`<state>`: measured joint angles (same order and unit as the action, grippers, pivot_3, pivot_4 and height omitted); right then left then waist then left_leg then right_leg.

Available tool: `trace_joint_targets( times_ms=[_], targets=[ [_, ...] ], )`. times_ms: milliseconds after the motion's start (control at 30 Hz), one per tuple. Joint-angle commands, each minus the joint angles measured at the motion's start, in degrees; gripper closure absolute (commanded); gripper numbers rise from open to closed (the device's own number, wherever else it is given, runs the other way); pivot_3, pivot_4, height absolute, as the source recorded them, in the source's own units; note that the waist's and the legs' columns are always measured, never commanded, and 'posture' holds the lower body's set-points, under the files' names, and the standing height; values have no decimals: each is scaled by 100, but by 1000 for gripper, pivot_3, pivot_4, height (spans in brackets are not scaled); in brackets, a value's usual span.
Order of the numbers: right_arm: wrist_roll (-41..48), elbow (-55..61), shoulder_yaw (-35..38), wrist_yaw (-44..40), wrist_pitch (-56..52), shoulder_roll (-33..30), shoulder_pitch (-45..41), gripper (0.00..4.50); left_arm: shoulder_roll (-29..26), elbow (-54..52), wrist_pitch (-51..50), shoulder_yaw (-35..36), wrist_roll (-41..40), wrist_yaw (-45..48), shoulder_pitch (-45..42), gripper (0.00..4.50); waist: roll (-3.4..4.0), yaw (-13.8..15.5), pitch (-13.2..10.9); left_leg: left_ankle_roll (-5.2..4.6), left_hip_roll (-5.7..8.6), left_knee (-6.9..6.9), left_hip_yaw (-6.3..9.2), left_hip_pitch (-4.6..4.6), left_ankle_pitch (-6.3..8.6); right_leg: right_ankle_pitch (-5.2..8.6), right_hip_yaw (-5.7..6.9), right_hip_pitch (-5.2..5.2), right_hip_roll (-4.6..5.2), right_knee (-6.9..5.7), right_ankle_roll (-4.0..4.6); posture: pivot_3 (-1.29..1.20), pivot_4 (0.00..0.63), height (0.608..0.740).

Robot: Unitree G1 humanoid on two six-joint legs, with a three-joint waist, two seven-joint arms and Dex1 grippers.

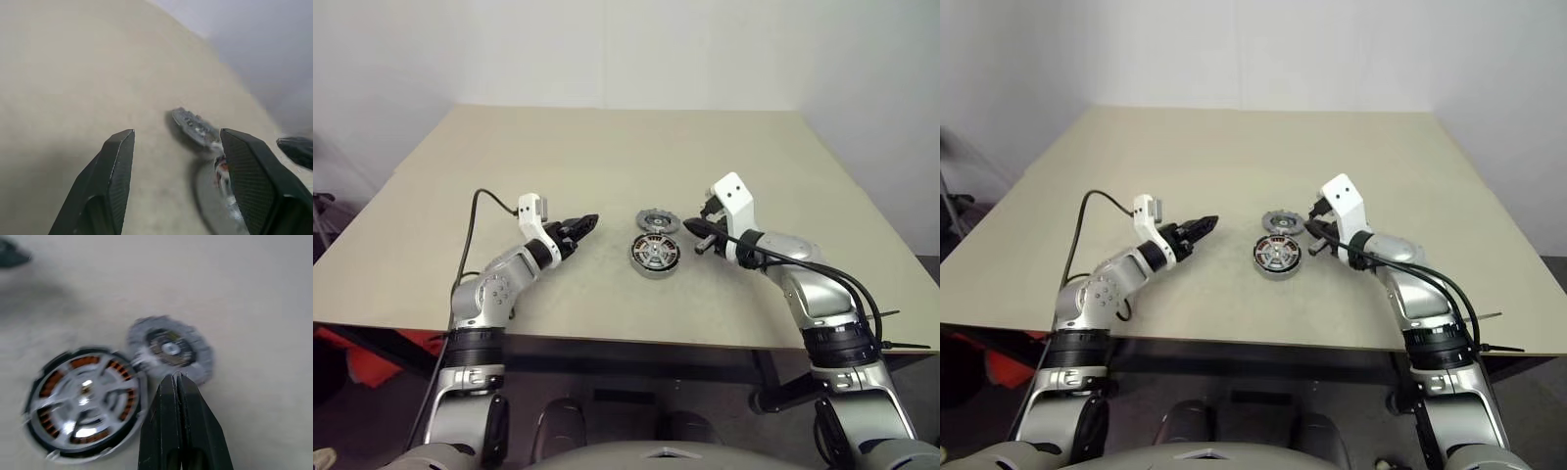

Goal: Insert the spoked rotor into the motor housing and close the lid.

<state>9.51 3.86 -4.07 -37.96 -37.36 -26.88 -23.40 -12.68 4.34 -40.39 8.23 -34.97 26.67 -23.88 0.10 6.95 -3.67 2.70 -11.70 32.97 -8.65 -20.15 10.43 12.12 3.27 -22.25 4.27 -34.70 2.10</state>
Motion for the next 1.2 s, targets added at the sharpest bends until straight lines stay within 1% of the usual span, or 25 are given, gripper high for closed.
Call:
trace_joint_targets(
  times_ms=[33,167,267,400,567,733,800,833,967,1000,1100,1133,1200],
  targets=[
    [114,327,-73,-114,5,-40,-9,4500,-241,-521,135,-367,158,415,-6,1527,1,-1,0,0,0,0,0,1,0,0,0,0,0,-1,0,0,0,740],
    [165,152,-339,-139,-189,155,298,4500,-265,-564,155,-434,233,441,26,1527,1,-5,0,0,-2,0,-1,8,0,0,-1,3,-1,-4,0,0,0,740],
    [-187,-102,-735,22,-112,171,596,4500,-223,-548,170,-413,263,412,22,1527,9,-21,5,3,-4,-2,-1,8,-2,1,-1,2,-2,-4,2,0,0,740],
    [-56,-134,-447,175,-122,284,352,4500,-194,-533,186,-425,317,397,35,1527,1,-121,10,-1,-3,-1,-4,27,1,2,-6,20,-2,-5,-1,0,0,740],
    [46,-57,-302,41,23,131,117,4500,-156,-471,222,-470,418,408,87,1527,1,-138,10,5,-3,0,-2,23,-3,2,-5,15,-2,-5,-2,0,0,740],
    [240,325,-333,-98,-19,222,-78,4500,-114,-454,242,-521,485,412,143,1527,2,-137,10,5,-4,0,-1,2,-3,0,-5,-5,-3,-8,1,0,0,740],
    [243,349,-408,-98,-21,298,-157,4500,-106,-453,245,-539,509,424,146,1527,2,-139,10,7,-4,-1,-2,-3,-4,-17,-5,-8,-4,-7,34,0,0,740],
    [231,322,-437,-85,-12,344,-201,4500,-108,-458,251,-549,519,438,146,1527,2,-146,10,6,-4,-1,-2,-7,-3,-18,-5,-12,-4,-6,36,0,0,740],
    [164,1,-530,-4,56,563,-284,4500,-119,-508,250,-554,512,441,145,1527,2,-143,10,6,-3,-1,-4,-11,-3,-18,-5,-14,-4,-5,37,0,0,740],
    [175,-170,-563,0,58,654,-240,4500,-122,-519,252,-552,509,441,148,1527,2,-144,10,6,-3,-1,-4,-10,-3,-18,-5,-13,-4,-5,36,0,0,740],
    [-253,-984,-951,107,361,717,20,4500,-119,-552,264,-560,520,421,172,1527,3,-142,10,4,-4,0,-4,-4,-2,-12,-5,-8,-3,-5,26,0,0,740],
    [-333,-1087,-1008,128,448,707,66,4500,-115,-558,271,-561,525,410,179,1527,6,-146,13,4,-3,1,-4,-3,-2,-9,-5,-7,-2,-6,20,0,0,740],
    [-187,-902,-899,93,406,737,96,4500,-114,-610,271,-543,513,381,209,1527,2,-148,16,3,-3,0,-5,15,-1,2,-7,10,-2,-5,2,0,0,740]
  ],
)
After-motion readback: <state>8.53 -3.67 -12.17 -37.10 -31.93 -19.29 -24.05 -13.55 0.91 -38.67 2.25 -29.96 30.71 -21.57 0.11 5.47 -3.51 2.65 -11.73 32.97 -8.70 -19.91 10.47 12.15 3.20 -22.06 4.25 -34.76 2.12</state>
